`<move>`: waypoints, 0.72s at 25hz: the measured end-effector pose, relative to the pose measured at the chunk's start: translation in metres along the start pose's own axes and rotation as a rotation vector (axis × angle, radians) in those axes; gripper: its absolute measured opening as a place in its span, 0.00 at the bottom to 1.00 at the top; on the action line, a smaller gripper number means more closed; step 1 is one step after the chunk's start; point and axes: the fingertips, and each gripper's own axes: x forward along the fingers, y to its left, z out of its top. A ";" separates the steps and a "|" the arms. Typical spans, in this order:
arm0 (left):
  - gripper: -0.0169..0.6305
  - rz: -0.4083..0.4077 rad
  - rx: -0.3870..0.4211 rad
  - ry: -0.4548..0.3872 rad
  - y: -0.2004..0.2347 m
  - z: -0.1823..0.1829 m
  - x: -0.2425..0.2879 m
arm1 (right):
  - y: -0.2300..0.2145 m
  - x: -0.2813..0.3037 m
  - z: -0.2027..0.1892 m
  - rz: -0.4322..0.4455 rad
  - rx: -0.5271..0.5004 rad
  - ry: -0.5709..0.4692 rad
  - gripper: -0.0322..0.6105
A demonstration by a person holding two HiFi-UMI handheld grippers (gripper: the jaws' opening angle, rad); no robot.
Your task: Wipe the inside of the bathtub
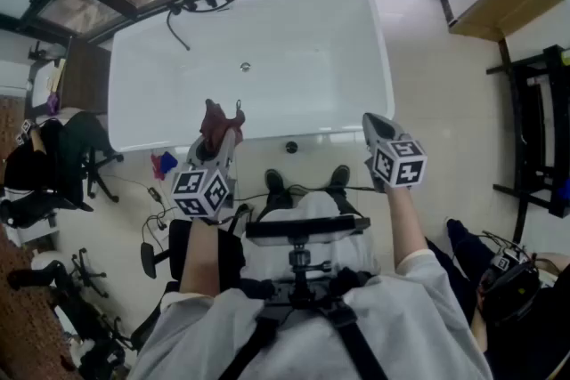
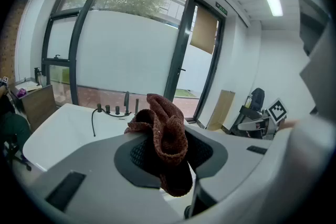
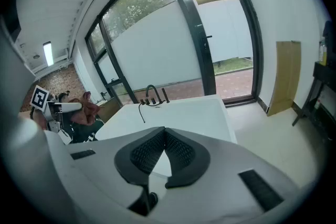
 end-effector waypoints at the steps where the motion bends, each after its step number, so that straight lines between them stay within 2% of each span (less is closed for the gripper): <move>1: 0.21 0.001 0.001 0.000 -0.003 -0.001 0.001 | -0.002 -0.001 0.000 0.004 -0.003 0.000 0.06; 7: 0.21 0.004 -0.015 -0.003 -0.031 -0.004 0.015 | -0.027 -0.013 0.000 0.016 -0.007 0.002 0.06; 18: 0.21 -0.019 0.006 0.010 -0.101 -0.005 0.044 | -0.092 -0.046 -0.004 0.015 0.006 -0.003 0.06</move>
